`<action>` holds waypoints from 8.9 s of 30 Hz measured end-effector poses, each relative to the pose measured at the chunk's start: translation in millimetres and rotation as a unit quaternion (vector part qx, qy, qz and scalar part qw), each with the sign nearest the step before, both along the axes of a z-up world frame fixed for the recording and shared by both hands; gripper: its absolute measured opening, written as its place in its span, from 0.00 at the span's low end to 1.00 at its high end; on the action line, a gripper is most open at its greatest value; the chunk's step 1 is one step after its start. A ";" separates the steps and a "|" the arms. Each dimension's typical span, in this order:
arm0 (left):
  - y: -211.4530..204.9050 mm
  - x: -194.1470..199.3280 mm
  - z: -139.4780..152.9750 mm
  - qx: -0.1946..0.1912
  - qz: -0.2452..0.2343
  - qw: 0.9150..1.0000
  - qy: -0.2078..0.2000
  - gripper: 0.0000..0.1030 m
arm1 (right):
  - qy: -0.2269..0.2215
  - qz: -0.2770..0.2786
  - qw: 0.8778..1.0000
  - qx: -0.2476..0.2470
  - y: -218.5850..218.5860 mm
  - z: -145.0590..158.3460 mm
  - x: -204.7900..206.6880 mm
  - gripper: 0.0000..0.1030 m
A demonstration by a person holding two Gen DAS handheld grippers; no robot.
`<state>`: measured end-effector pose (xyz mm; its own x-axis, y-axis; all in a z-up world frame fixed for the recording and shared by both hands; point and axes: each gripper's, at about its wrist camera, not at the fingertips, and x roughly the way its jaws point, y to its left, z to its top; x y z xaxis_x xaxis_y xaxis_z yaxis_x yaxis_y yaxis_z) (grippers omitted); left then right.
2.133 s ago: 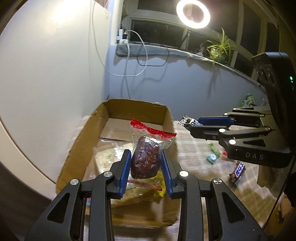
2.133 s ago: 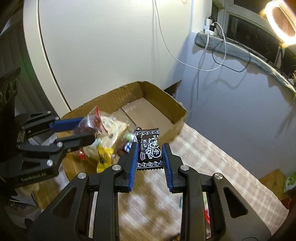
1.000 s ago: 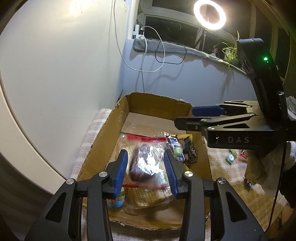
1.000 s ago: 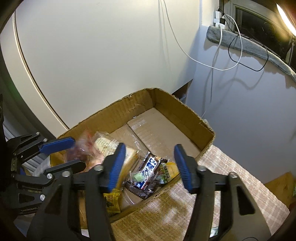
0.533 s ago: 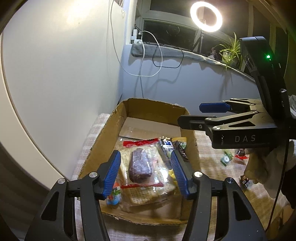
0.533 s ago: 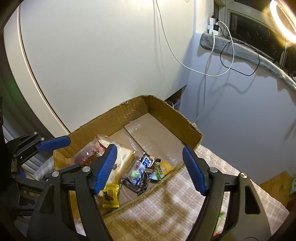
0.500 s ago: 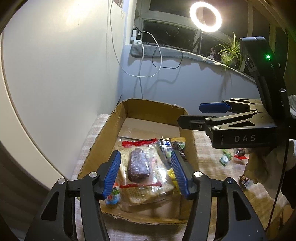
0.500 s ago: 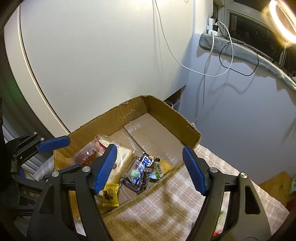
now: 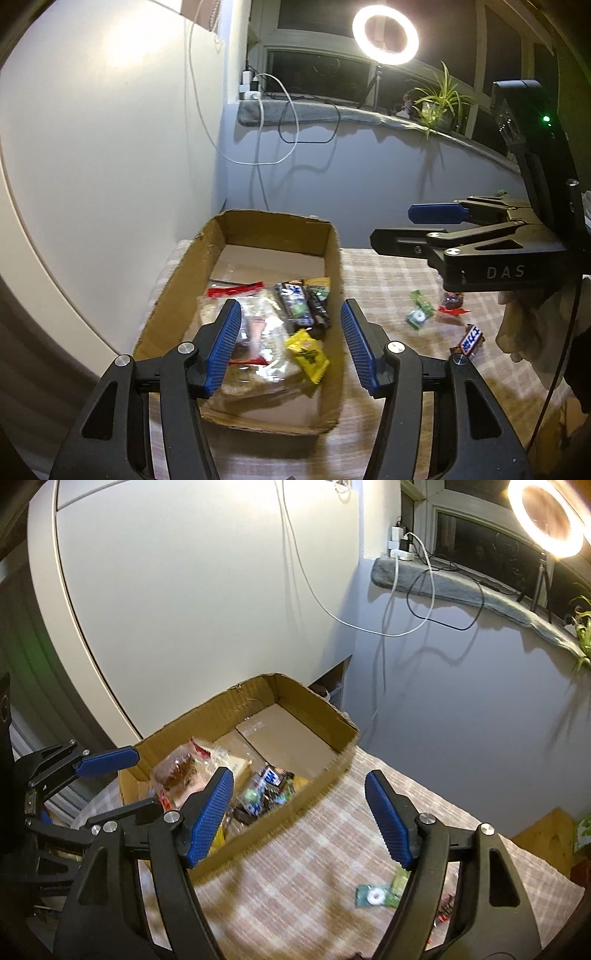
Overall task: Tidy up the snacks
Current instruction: 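Withdraw both grippers from the box toward the remaining snacks, then move the left gripper to the Snickers bar while the right approaches the red-wrapped candy bag, then grasp the Snickers bar with the left gripper while the right grasps the red-wrapped candy bag, then lift and carry the Snickers bar and candy bag over the cardboard box, then open both grippers to drop the Snickers and candy bag into the box, then withdraw both grippers from the box toward the green candies, then grasp the light-green square candy with the right gripper while the left approaches the mint candy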
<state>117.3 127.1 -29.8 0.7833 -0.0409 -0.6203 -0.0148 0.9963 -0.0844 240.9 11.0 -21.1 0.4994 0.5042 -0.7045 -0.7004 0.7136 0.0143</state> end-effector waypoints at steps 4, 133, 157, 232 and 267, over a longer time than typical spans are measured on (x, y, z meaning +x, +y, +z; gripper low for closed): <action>-13.9 -0.1 1.5 -0.002 -0.011 1.000 0.001 0.54 | -0.002 -0.010 1.000 0.003 -24.2 3.6 -6.3 0.74; -16.2 29.7 -2.8 -0.028 -0.043 0.999 0.008 0.26 | 0.189 -0.083 0.972 0.109 -82.6 -21.1 54.5 0.37; 39.4 80.8 -7.4 -0.033 0.005 0.999 0.023 0.26 | 0.196 -0.041 0.975 0.094 8.8 -35.0 102.5 0.37; -124.7 60.8 -43.6 -0.034 -0.157 0.984 0.076 0.34 | 0.246 -0.114 0.962 0.025 -121.4 -94.3 76.3 0.50; -161.6 114.4 -94.1 0.000 -0.181 0.974 0.136 0.34 | 0.219 -0.115 0.967 -0.058 -135.6 -118.7 72.1 0.22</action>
